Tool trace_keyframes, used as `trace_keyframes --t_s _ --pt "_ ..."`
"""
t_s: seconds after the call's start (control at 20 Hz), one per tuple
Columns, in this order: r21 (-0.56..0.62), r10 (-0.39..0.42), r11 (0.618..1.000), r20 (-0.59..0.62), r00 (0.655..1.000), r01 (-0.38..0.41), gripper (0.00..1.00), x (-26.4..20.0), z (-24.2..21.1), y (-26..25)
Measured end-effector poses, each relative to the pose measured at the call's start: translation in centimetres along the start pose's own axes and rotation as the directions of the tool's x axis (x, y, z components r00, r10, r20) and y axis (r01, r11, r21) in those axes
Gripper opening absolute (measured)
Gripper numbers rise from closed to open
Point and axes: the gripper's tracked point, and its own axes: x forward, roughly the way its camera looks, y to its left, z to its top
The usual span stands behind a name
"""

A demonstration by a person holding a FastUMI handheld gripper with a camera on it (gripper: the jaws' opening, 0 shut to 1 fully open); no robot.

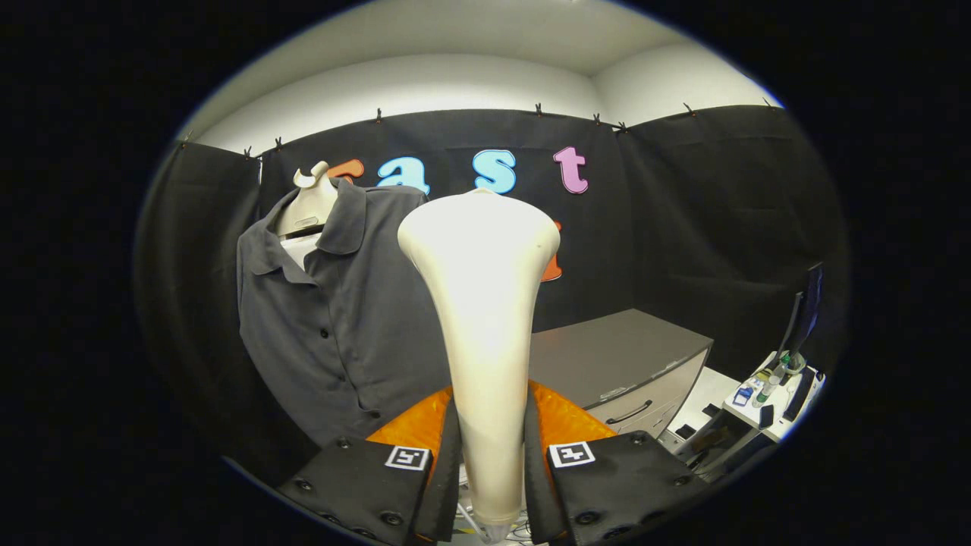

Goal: Iron the clothes twice with a garment steamer, once on the left side and once on the right side.

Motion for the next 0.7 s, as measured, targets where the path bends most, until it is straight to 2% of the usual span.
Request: trace_keyframes --t_s 0.7 --pt "0.010 -0.019 1.000 -0.026 0.999 0.019 0.44 0.3 -1.1 0.4"
